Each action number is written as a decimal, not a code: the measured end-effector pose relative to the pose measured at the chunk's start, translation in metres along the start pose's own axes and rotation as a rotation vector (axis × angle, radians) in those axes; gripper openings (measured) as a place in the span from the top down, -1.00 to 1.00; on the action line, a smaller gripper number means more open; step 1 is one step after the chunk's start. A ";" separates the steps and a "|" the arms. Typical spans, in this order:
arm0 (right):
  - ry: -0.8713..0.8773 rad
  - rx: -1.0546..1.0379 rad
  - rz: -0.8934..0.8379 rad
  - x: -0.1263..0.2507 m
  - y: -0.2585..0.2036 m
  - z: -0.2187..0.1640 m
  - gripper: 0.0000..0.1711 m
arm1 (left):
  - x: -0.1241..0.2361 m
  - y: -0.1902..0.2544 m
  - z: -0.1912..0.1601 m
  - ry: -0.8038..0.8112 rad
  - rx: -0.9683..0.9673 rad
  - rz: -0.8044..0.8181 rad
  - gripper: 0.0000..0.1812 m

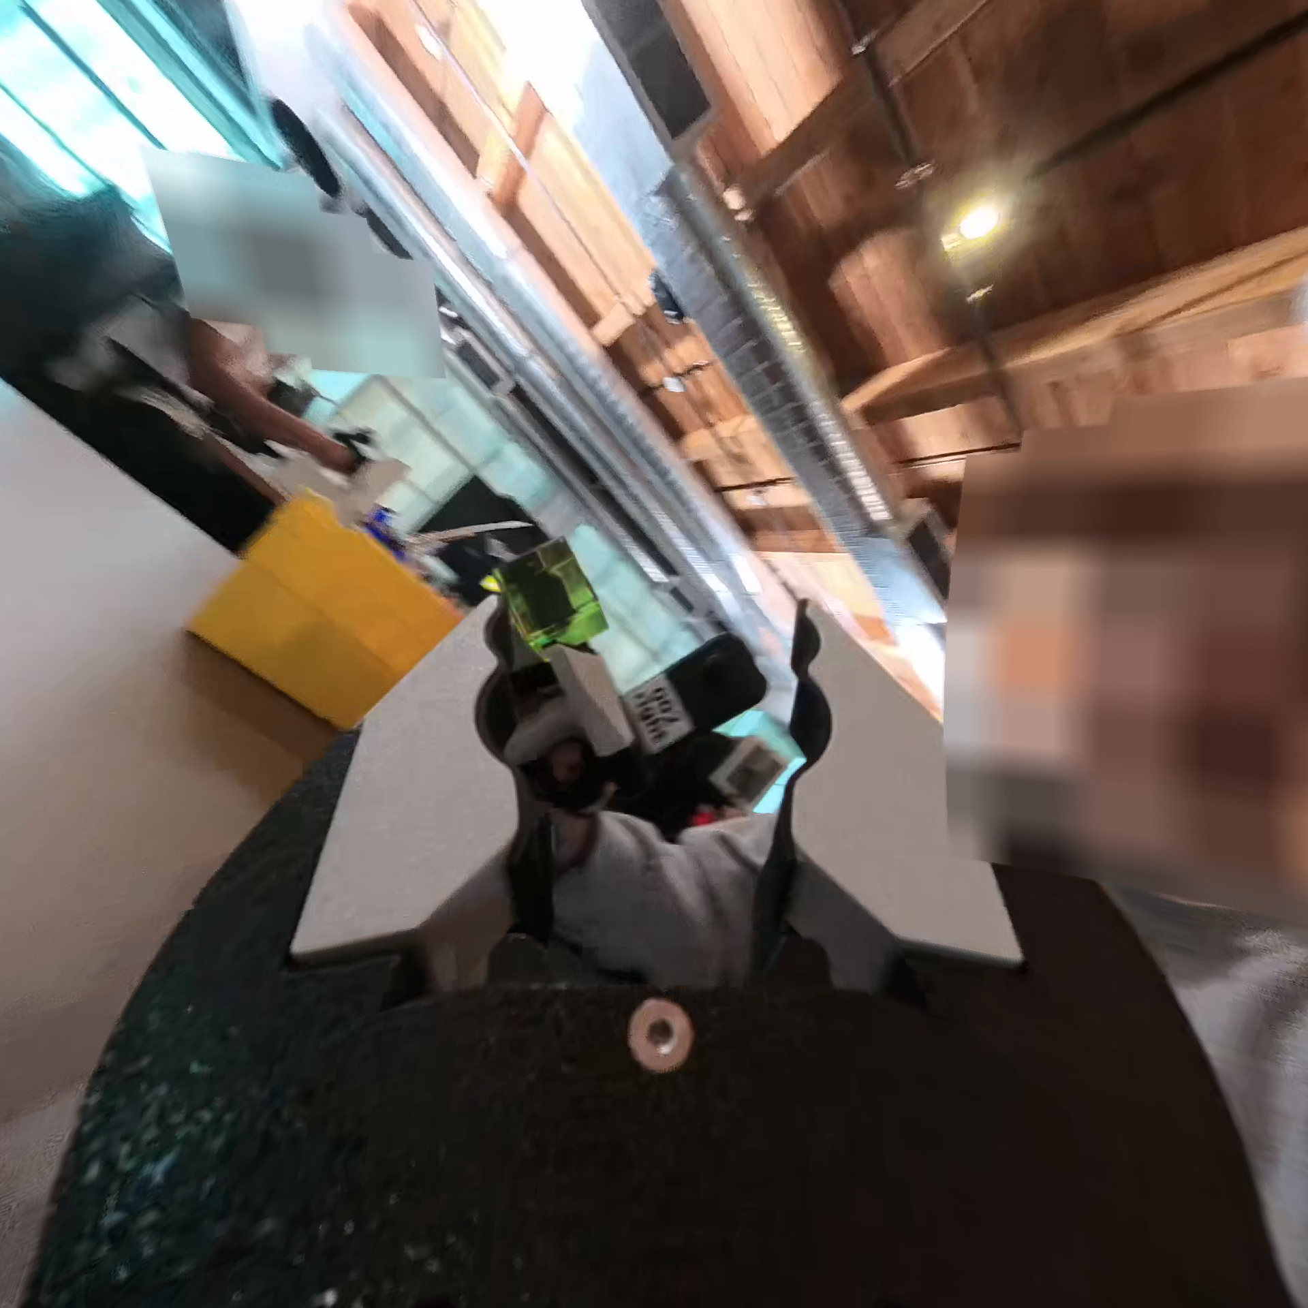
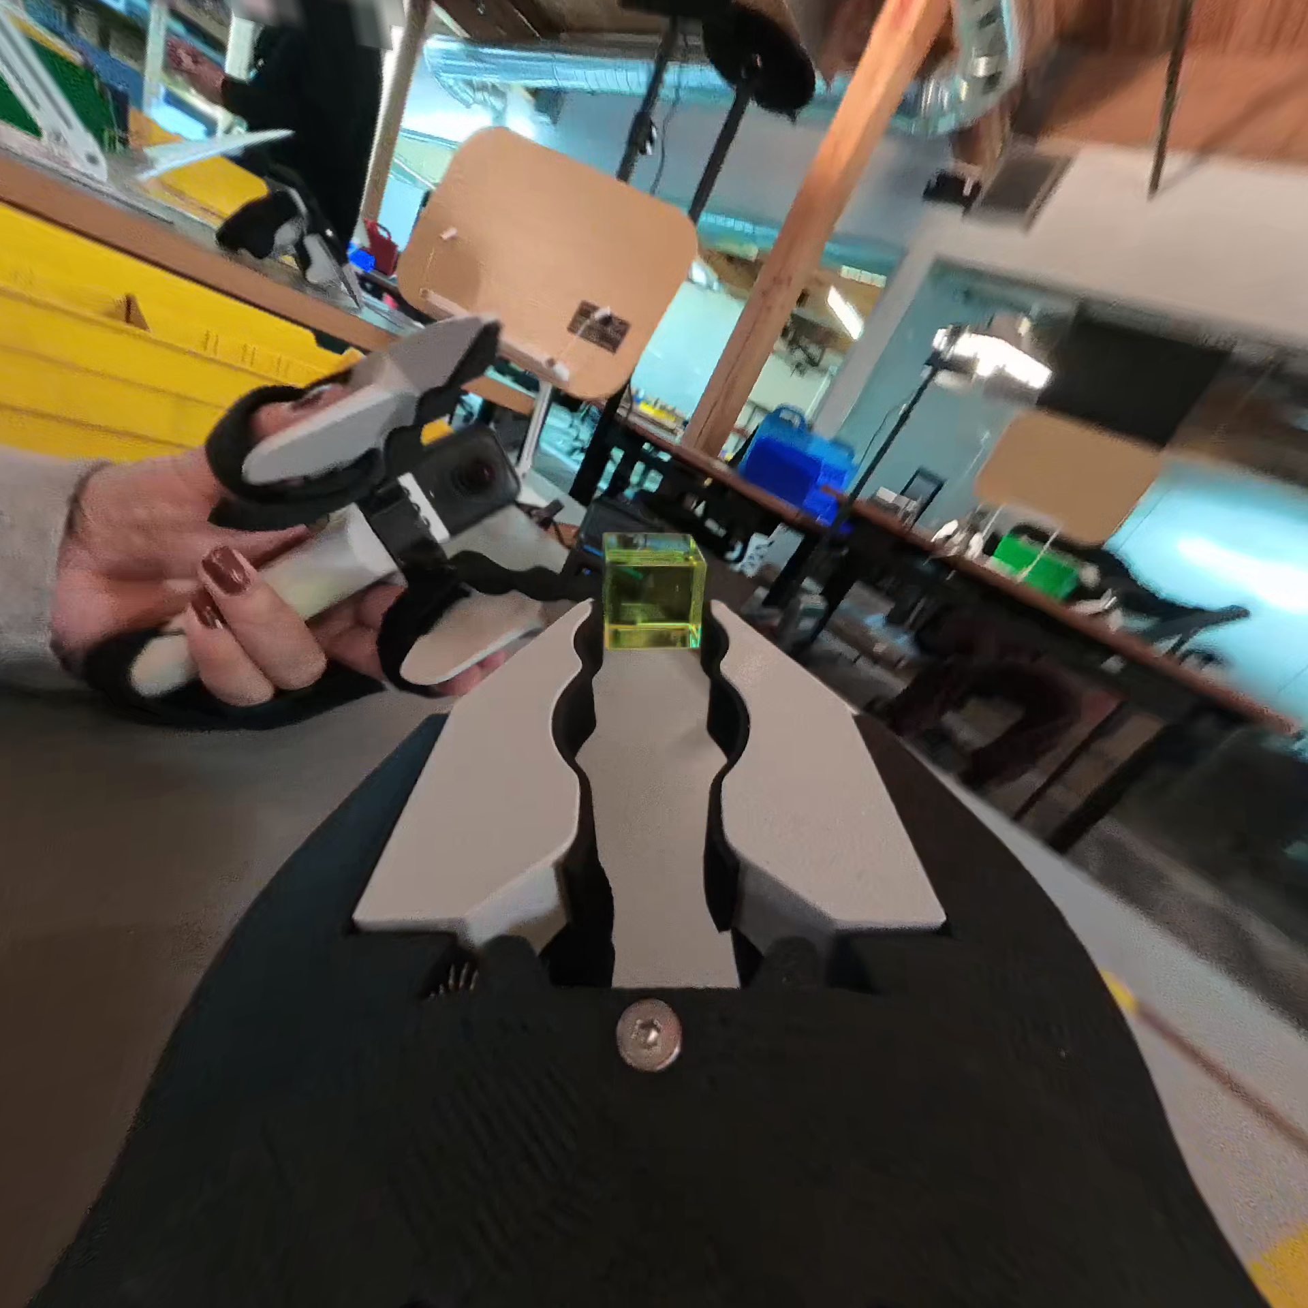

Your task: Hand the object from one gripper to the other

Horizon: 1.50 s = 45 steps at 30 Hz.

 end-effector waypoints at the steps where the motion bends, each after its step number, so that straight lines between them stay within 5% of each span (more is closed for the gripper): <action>1: -0.024 -0.060 0.006 0.000 0.003 -0.006 0.70 | 0.002 -0.005 0.004 0.016 -0.085 0.074 0.14; 8: -0.100 -0.483 0.139 -0.001 0.005 -0.029 0.70 | 0.021 -0.041 0.003 -0.276 -1.016 0.766 0.17; 13: -0.130 -0.631 0.235 -0.002 -0.004 -0.034 0.70 | 0.015 -0.046 -0.010 -0.508 -1.716 0.987 0.25; 16: -0.148 -0.662 0.293 -0.002 -0.012 -0.035 0.71 | 0.009 -0.056 -0.023 -0.649 -1.932 1.013 0.30; 33: -0.187 -0.675 0.433 -0.002 -0.035 -0.035 0.70 | 0.008 -0.060 -0.024 -0.720 -2.051 1.057 0.67; 40: -0.113 -0.627 0.354 -0.004 -0.024 -0.028 0.65 | 0.017 -0.059 -0.007 -0.624 -1.913 1.165 0.72; 45: -0.036 -0.508 0.223 -0.002 -0.004 -0.019 0.59 | 0.018 -0.046 0.006 -0.396 -1.643 1.100 0.72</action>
Point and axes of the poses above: each gripper's, where its closed fingertips meet, x back along the fingers, z out of its top, y = z × x across the jaws, the point moved 2 cm from there along x, back along the fingers, and after that the axes turned 12 degrees about x, right-handed, at the moved point
